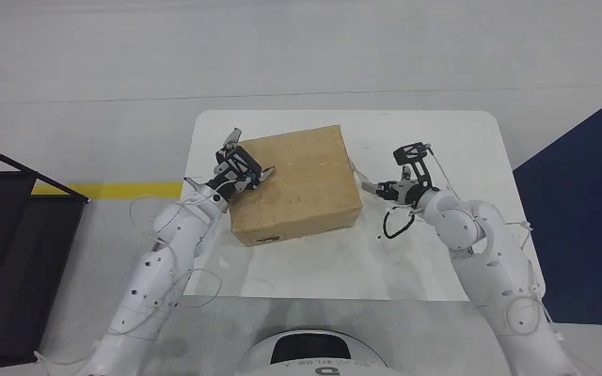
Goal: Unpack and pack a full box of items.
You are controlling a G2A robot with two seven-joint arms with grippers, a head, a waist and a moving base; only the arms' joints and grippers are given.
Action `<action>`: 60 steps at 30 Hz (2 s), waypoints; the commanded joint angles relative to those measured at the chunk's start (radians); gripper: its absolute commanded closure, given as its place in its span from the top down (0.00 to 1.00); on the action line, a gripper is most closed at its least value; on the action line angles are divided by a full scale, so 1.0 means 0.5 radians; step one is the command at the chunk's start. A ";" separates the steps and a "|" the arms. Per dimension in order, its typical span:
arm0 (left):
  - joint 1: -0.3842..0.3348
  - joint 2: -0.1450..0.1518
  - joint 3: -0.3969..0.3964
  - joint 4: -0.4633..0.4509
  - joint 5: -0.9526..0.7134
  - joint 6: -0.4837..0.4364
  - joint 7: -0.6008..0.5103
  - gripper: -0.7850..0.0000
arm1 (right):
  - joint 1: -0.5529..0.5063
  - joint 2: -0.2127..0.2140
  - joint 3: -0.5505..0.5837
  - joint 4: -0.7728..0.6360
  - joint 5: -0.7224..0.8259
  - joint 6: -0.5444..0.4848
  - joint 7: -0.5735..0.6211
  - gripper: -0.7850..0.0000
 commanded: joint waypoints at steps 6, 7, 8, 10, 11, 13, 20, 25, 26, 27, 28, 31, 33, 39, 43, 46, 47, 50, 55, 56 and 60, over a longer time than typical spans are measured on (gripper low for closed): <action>0.000 0.000 0.000 0.000 0.000 0.000 0.000 1.00 | 0.221 -0.039 -0.163 0.207 0.106 -0.031 0.013 1.00; 0.000 0.000 0.000 0.000 0.000 0.000 0.000 1.00 | 0.262 -0.047 -0.181 0.250 0.125 -0.012 -0.003 1.00; 0.000 0.000 0.000 0.000 0.000 0.000 0.000 1.00 | 0.304 -0.055 -0.195 0.294 0.147 0.015 -0.030 1.00; 0.000 0.000 0.000 0.000 0.000 0.000 0.000 1.00 | 0.364 -0.074 -0.231 0.368 0.177 0.086 -0.104 1.00; 0.000 0.000 0.000 0.000 0.000 0.000 0.000 1.00 | 0.390 -0.083 -0.251 0.395 0.199 0.097 -0.133 1.00; 0.000 0.000 0.000 0.000 0.000 0.000 0.000 1.00 | 0.440 -0.099 -0.272 0.462 0.254 0.117 -0.204 1.00; 0.000 0.000 0.000 0.000 0.000 0.000 0.000 1.00 | 0.551 -0.154 -0.344 0.631 0.500 0.059 -0.406 1.00; 0.000 0.000 0.000 0.000 0.000 0.000 0.000 1.00 | 0.546 -0.166 -0.342 0.632 0.528 0.043 -0.517 1.00; 0.000 0.000 0.000 0.000 0.000 0.000 0.000 1.00 | 0.532 -0.166 -0.334 0.615 0.530 0.044 -0.540 1.00; 0.000 0.000 0.000 0.000 0.000 0.000 0.000 1.00 | 0.513 -0.164 -0.320 0.592 0.529 0.045 -0.567 1.00; 0.000 0.000 0.000 0.000 0.000 0.000 0.000 1.00 | 0.491 -0.162 -0.301 0.559 0.529 0.052 -0.597 1.00; 0.000 0.000 0.000 0.000 0.000 0.000 0.000 1.00 | 0.397 -0.150 -0.237 0.416 0.488 0.122 -0.675 1.00; 0.000 0.000 0.000 0.000 0.000 0.000 0.000 1.00 | 0.334 -0.143 -0.200 0.292 0.429 0.229 -0.705 1.00; 0.000 0.000 0.000 0.000 0.000 0.000 0.000 1.00 | 0.200 -0.150 -0.235 -0.112 0.091 0.835 -0.717 1.00; 0.000 0.000 0.000 0.000 0.000 0.000 0.000 1.00 | 0.232 -0.189 -0.455 -0.253 -0.193 1.258 -0.649 1.00; 0.000 0.000 0.000 0.000 0.000 0.000 0.000 1.00 | 0.305 -0.226 -0.617 -0.251 -0.297 1.404 -0.593 1.00; 0.000 0.000 0.000 0.000 0.000 0.000 0.000 1.00 | 0.336 -0.241 -0.678 -0.235 -0.343 1.457 -0.574 1.00; 0.000 0.000 0.000 0.000 0.000 0.000 0.000 1.00 | 0.457 -0.293 -0.891 -0.132 -0.523 1.613 -0.491 1.00; 0.000 0.000 0.000 0.000 0.000 0.000 0.000 1.00 | 0.625 -0.393 -1.123 -0.022 -0.603 1.790 -0.419 1.00; 0.000 0.000 0.000 0.000 0.000 0.000 0.000 1.00 | 0.644 -0.408 -1.145 -0.005 -0.609 1.811 -0.418 1.00; 0.001 0.000 -0.007 -0.004 -0.009 0.014 0.001 1.00 | 0.681 -0.454 -1.193 0.046 -0.620 1.860 -0.429 1.00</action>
